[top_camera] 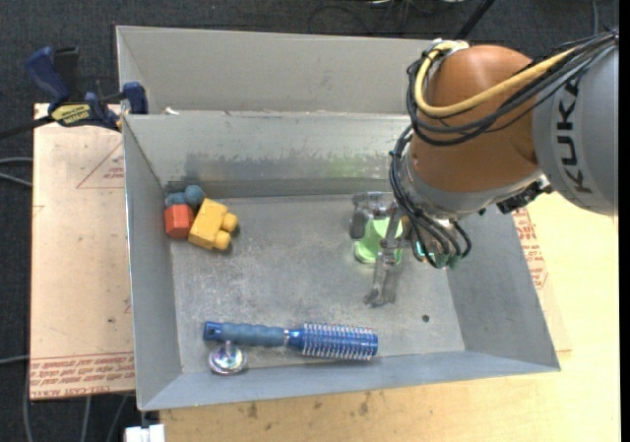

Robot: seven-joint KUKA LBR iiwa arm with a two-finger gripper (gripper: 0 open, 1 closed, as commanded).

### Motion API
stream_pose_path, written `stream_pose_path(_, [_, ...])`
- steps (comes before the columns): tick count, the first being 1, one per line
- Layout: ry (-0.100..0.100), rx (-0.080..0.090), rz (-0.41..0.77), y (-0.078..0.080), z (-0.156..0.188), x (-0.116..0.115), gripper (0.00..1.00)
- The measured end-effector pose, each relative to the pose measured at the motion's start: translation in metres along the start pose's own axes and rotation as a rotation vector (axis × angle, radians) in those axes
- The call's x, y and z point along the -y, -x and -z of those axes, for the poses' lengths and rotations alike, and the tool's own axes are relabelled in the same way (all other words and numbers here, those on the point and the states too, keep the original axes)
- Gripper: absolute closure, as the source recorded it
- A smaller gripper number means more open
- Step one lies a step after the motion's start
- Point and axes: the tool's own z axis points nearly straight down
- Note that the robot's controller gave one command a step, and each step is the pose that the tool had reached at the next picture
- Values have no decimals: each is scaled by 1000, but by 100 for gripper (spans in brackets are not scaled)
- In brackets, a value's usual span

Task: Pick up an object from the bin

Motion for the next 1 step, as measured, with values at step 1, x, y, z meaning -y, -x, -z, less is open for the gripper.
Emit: stream_pose_path(1, [0, -1, 113, -28, -103, 1, 0])
